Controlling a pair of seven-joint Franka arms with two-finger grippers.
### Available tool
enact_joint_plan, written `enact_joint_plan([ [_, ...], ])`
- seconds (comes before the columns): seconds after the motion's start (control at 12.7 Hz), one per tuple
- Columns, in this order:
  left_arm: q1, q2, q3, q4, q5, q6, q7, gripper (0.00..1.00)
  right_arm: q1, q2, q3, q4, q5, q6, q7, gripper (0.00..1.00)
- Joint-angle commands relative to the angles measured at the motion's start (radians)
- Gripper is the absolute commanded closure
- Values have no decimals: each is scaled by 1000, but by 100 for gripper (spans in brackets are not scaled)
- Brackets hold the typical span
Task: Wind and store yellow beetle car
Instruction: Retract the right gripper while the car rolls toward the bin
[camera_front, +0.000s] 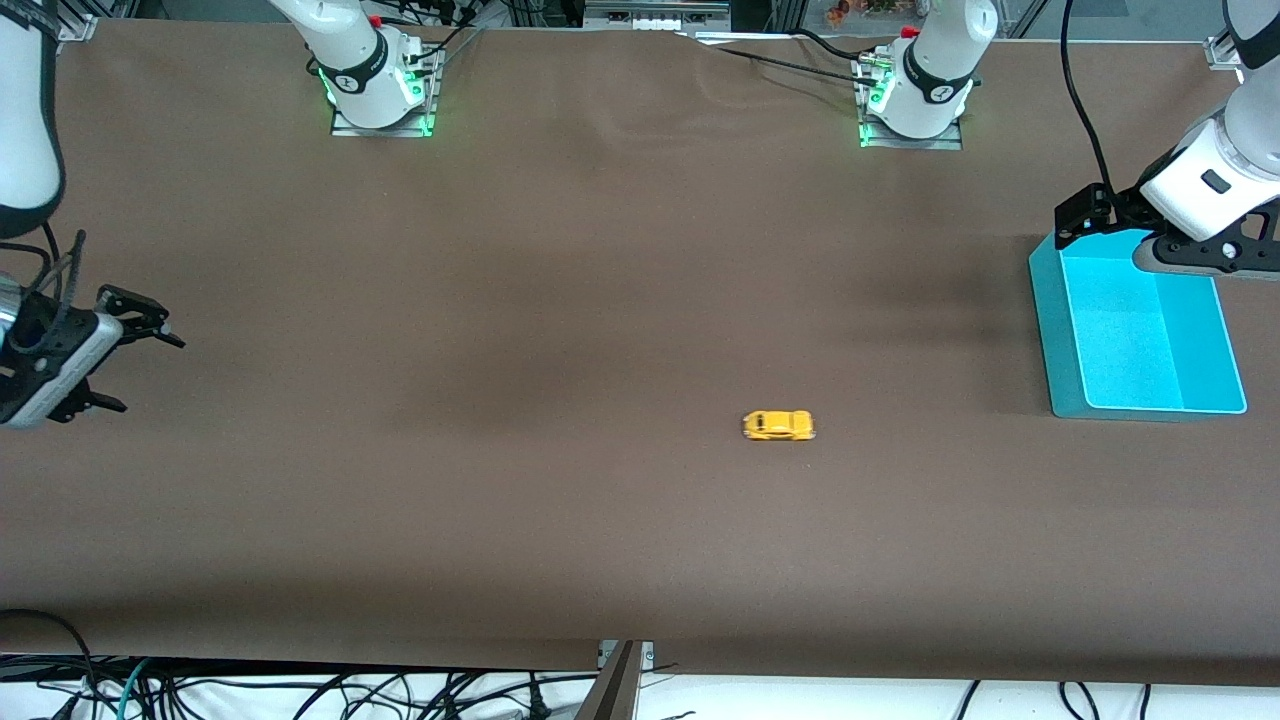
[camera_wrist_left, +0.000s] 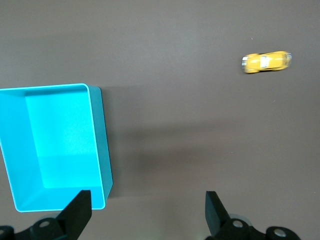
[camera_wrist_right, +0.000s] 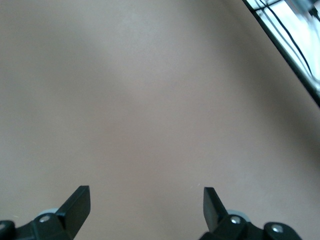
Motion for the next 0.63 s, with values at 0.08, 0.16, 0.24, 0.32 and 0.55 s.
enact_joint_plan([
  [0.08,4,-14,1,-21,-14,17,25,0,-4,-13,11,47,12,-160,455,0],
  [0.16,4,-6,1,-24,-14,34,27,0,5,-16,22,84,3,-203,567,0],
  [0.24,4,-2,1,-32,-15,55,27,0,12,-13,32,105,-6,-238,614,0],
  [0.32,4,6,1,-46,-15,80,27,0,12,-12,32,110,-26,-239,616,0],
  [0.55,-5,18,-1,-104,-15,179,27,0,12,-2,32,145,-49,-239,618,0],
])
